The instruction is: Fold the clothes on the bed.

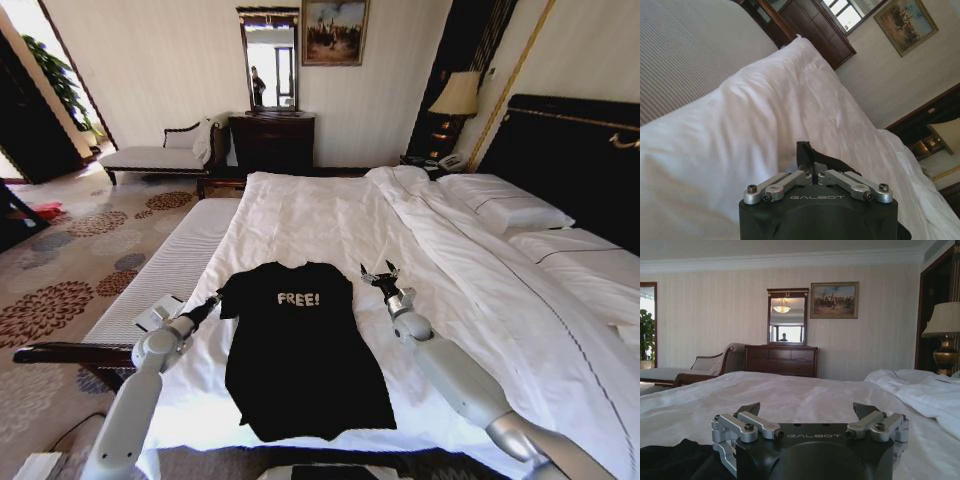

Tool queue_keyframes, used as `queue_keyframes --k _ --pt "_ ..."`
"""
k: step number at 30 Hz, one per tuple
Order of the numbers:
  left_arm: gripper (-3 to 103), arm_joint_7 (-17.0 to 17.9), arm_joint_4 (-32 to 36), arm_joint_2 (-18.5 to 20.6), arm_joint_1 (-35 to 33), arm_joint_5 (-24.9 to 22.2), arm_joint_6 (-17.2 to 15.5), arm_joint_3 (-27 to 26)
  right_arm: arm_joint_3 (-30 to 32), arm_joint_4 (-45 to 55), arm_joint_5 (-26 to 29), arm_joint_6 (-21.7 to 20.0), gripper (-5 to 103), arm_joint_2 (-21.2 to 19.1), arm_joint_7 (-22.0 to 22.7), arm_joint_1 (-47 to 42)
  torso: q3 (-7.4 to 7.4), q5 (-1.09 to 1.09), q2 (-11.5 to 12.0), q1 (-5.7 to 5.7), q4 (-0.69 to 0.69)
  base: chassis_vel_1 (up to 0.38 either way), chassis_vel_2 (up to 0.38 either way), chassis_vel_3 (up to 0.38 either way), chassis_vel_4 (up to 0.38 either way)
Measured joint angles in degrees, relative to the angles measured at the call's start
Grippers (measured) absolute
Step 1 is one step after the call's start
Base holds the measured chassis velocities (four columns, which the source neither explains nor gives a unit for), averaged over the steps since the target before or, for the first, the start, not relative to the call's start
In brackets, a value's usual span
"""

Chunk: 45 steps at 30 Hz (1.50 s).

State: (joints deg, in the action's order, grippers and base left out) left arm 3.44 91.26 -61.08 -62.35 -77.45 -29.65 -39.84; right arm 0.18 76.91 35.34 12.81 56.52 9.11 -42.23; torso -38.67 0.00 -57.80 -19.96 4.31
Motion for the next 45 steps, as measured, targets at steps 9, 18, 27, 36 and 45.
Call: queue_keyframes --k 9,18,27,36,45 --pt "6 1.8 -1.6 1.5 -0.3 1.7 1.7 -1.1 -0.4 0.1 0.1 0.0 100 0.5 0.0 0.2 0.0 0.0 0.0 0.0 0.0 0.0 0.0 0.0 0.0" --pt "39 5.0 -1.0 0.8 0.1 3.3 4.1 -2.5 -0.8 0.7 4.8 -1.1 100 0.1 0.0 0.6 0.0 -0.01 0.0 0.0 0.01 0.0 0.0 0.0 0.0" --pt "72 9.3 6.0 4.9 2.2 -2.5 4.2 -8.7 -2.8 3.2 24.1 -7.4 100 -0.5 3.5 2.0 0.0 -0.01 0.0 0.0 0.0 0.0 0.0 0.0 0.0" --pt "99 13.0 20.6 10.6 3.7 -1.3 4.3 -7.0 -4.9 4.0 43.3 -15.5 100 2.1 9.0 5.0 0.0 -0.01 0.0 0.0 0.01 0.0 0.0 0.0 0.0" --pt "100 13.7 28.6 14.0 7.1 4.2 1.9 -2.9 -7.0 -2.9 44.7 -17.5 100 7.6 11.1 8.3 0.0 0.0 0.0 -0.01 0.02 0.0 0.0 0.0 0.0"
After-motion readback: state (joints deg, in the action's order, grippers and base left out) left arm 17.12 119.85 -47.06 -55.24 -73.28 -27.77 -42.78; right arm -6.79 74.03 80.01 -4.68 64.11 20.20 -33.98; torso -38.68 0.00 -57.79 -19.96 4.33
